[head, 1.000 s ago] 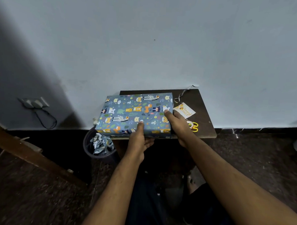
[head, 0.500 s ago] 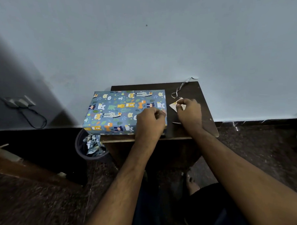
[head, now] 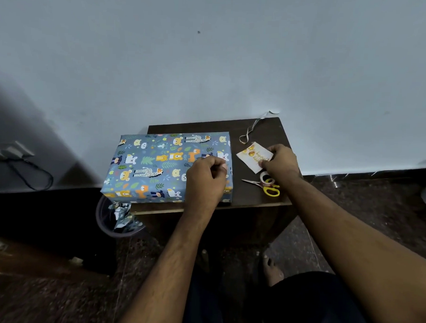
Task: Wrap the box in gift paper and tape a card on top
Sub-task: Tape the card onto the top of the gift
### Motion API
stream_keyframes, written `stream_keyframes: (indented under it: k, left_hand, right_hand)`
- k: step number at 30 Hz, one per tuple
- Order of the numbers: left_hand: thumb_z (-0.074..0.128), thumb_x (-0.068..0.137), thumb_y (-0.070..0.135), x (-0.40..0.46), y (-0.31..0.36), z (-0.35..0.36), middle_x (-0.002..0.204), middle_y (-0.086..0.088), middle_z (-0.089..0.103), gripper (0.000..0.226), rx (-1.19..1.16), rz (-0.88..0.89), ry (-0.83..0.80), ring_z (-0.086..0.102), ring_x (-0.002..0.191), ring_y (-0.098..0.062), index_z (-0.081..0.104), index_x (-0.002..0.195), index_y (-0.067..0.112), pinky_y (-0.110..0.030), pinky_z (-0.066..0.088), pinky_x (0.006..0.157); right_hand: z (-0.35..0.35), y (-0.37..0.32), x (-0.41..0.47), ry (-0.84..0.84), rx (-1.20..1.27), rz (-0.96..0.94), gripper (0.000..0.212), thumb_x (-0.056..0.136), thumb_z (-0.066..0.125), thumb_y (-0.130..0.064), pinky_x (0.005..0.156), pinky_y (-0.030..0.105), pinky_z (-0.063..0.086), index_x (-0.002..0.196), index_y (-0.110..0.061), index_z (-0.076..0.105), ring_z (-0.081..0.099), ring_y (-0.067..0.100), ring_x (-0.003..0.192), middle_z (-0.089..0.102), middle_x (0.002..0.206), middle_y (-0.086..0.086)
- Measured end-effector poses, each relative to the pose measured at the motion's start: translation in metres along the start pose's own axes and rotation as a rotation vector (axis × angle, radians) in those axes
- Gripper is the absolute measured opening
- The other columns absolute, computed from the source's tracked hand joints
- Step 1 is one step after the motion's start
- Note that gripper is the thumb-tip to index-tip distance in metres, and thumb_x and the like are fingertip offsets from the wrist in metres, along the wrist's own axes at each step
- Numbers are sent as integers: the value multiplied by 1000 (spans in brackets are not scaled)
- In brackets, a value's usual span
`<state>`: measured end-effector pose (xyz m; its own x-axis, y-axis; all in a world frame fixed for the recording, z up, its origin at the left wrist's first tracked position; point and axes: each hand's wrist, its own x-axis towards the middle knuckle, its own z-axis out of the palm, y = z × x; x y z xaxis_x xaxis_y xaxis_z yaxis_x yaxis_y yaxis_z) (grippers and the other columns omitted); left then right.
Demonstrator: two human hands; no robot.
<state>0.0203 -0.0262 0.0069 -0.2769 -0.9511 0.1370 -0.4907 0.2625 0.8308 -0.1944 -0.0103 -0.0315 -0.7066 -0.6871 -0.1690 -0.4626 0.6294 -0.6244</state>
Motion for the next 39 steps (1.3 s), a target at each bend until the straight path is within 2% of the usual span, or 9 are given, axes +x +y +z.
stream_keyframes:
  k: [5,12,14,19,23,27,31,36,39]
  left_hand:
    - [68,95,15,1,0,-1,95,-3,72,13,-15,-6,-35,67,86,-12,74,105,12,-18,52,76]
    - [69,93,15,-2,4,-7,104,-6,67,13,-2,-3,-76,64,83,-9,72,106,13,-35,59,87]
    - [69,94,18,-7,9,-6,111,-7,61,19,70,30,-100,63,92,-16,71,112,13,-40,55,91]
    - [62,98,20,-29,38,19,123,-9,57,35,377,361,-164,56,112,-28,61,132,12,-38,46,90]
    - [58,100,15,-31,44,63,144,-13,44,56,257,163,-168,52,124,-29,36,152,8,-35,45,96]
    - [59,99,7,-18,27,97,119,-18,62,29,91,46,-102,62,108,-32,55,127,3,-38,48,85]
    - [65,98,13,-10,21,108,100,-14,73,11,-20,-56,-33,68,94,-28,67,105,5,-32,48,74]
    - [66,98,21,-4,19,113,103,-9,74,17,32,-129,-54,69,95,-23,70,106,7,-27,45,73]
    - [67,97,21,2,20,112,104,-9,74,19,40,-130,-37,69,97,-22,72,109,6,-27,48,75]
  right_hand:
    - [-7,-8,-8,71,371,75,2,90,69,-20,89,40,58,90,-22,69,70,22,95,74,98,3]
    - [-13,-18,-27,136,308,-30,8,97,65,-22,72,29,53,104,-21,63,67,17,82,63,86,-7]
    - [-8,-12,-29,139,267,-43,14,96,66,-25,80,36,54,109,-20,65,66,20,90,63,89,-6]
    - [-1,-7,-31,130,342,-83,9,92,68,-27,76,36,52,101,-24,67,62,15,77,61,78,-7]
    - [-5,-4,-24,51,485,-121,1,91,70,-22,68,38,52,92,-22,68,59,14,65,57,70,0]
    - [-9,7,-22,-6,572,-119,1,91,71,-21,76,49,59,92,-21,70,70,31,75,66,79,18]
    - [-9,12,-21,-31,699,-88,6,90,71,-21,78,55,59,94,-17,71,71,31,78,71,84,14]
    - [-9,2,-21,16,1039,88,12,97,65,-9,66,33,63,109,-7,65,75,21,79,75,92,10]
    - [-11,-1,-22,-2,1077,68,13,97,66,-8,68,36,64,110,-5,65,76,24,84,76,95,12]
